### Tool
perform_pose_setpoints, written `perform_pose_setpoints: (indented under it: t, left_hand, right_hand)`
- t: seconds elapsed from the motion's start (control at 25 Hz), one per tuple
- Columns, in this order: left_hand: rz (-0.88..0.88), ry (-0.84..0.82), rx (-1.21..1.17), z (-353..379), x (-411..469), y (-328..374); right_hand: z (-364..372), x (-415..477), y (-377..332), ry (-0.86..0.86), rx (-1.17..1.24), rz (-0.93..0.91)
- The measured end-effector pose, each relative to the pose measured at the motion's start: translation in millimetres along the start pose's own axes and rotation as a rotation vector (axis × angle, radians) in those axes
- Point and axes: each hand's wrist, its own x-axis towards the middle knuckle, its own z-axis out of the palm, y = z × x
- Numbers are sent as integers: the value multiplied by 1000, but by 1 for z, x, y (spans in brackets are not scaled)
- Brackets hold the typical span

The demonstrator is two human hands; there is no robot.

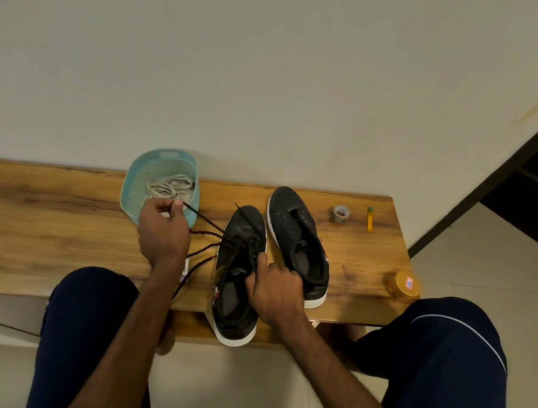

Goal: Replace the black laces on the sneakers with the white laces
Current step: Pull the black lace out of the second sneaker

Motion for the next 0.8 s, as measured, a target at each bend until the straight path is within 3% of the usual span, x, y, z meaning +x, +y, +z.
perform_pose_setpoints:
  t: [0.2,0.32,0.44,0.56,0.72,0.8]
  left_hand:
    - [668,-473,826,23,-35,-6]
    - [712,-626,1035,40,-53,-14]
    - [738,-529,1095,43,-50,-18]
    - [644,-399,851,35,-38,-17]
    - [130,-38,232,-3,-1,1]
    - [83,19,315,-19,12,1]
  right_hand:
    - [-1,-1,0,6,-4,-18]
    - [0,-3,0,9,-23,-29]
    - [0,-2,1,4,-12,-25]
    - [-1,-2,1,6,-6,-21]
    - [-2,-2,0,5,5,-11]
    - [-2,-1,1,8,-5,-15]
